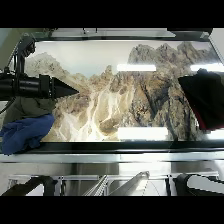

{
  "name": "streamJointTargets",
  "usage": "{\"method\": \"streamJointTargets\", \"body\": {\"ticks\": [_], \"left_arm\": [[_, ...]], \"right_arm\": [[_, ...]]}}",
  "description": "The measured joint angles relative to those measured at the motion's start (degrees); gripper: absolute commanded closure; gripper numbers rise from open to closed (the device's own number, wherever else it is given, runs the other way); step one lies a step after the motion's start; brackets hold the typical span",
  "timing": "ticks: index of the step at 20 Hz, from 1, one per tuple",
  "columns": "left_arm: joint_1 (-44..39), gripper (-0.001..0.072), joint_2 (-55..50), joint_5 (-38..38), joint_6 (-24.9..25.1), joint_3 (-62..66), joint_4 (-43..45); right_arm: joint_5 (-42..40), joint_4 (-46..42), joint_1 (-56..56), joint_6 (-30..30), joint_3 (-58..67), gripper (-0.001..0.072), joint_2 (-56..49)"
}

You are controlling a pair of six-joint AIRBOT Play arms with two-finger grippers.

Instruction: Fold the shirts.

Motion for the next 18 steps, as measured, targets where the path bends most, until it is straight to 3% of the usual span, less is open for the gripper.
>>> {"method": "streamJointTargets", "body": {"ticks": [7,8,9,10,14,18], "left_arm": [[0.3,0.0703,0.0,-0.2,1.5,1.2,0.2],[0.6,0.0703,0.0,-0.1,1.6,2.5,0.1],[1.2,0.0703,0.0,0.0,1.7,4.0,0.1],[1.9,0.0703,0.1,0.0,1.7,5.9,0.1],[4.4,0.0703,1.2,-0.5,-0.1,10.6,3.5],[3.9,0.0701,8.4,1.4,-2.3,3.8,9.1]], "right_arm": [[-0.3,2.9,0.2,-7.3,-0.1,0.0028,1.4],[-0.3,5.9,0.2,-9.2,0.1,0.0229,1.9],[-0.3,9.3,0.2,-11.2,0.3,0.0656,2.5],[0.0,12.9,0.3,-13.2,0.4,0.0695,3.2],[1.9,25.7,3.4,-20.3,0.5,0.0695,7.0],[3.2,30.6,15.4,-23.7,-3.7,0.0695,13.3]]}}
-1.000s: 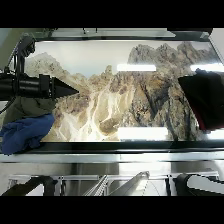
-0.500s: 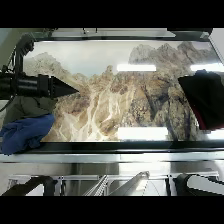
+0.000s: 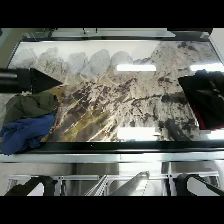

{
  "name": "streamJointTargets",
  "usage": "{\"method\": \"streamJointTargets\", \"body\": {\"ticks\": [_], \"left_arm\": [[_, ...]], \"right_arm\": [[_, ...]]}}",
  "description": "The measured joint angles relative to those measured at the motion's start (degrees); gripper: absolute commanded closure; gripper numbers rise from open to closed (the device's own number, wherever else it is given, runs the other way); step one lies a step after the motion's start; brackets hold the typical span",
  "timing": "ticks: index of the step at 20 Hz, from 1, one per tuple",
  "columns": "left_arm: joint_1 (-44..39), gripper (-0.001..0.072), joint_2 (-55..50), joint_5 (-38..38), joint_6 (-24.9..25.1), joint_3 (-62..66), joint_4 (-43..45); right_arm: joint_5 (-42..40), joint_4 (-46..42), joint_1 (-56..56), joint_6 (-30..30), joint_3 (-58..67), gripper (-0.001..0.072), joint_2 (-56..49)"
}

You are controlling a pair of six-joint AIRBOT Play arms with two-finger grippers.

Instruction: Fold the shirts.

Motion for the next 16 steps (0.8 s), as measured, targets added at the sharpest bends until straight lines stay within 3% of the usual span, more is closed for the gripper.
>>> {"method": "streamJointTargets", "body": {"ticks": [8,16], "left_arm": [[-3.1,0.0695,18.8,5.7,-2.2,-27.8,2.7],[-3.4,0.0695,24.4,7.6,-3.2,-34.7,2.7]], "right_arm": [[-13.1,2.0,35.9,-1.2,-20.3,0.0696,14.7],[-19.1,4.1,43.7,-0.6,-25.1,0.0695,17.1]]}}
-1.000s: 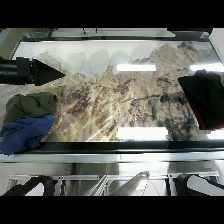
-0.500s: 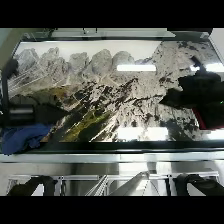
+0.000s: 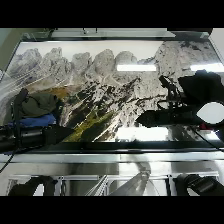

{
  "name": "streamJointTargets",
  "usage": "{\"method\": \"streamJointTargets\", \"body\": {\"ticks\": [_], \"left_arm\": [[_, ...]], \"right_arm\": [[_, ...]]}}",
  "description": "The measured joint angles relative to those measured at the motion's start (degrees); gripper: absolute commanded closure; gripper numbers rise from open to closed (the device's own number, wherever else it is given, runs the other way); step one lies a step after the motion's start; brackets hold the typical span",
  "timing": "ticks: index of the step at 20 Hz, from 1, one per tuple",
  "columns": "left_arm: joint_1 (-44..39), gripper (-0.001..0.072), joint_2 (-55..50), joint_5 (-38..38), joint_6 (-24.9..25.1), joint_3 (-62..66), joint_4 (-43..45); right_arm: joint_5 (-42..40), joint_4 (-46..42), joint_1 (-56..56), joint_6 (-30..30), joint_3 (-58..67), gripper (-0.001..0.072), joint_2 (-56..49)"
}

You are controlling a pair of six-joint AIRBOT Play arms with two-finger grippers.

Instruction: Fold the shirts.

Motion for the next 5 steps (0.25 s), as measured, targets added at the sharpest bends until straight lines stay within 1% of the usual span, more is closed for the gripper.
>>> {"method": "streamJointTargets", "body": {"ticks": [5], "left_arm": [[0.0,0.0695,0.3,0.1,0.0,-0.4,0.0]], "right_arm": [[-0.5,0.6,0.4,0.0,-0.3,0.0695,0.0]]}}
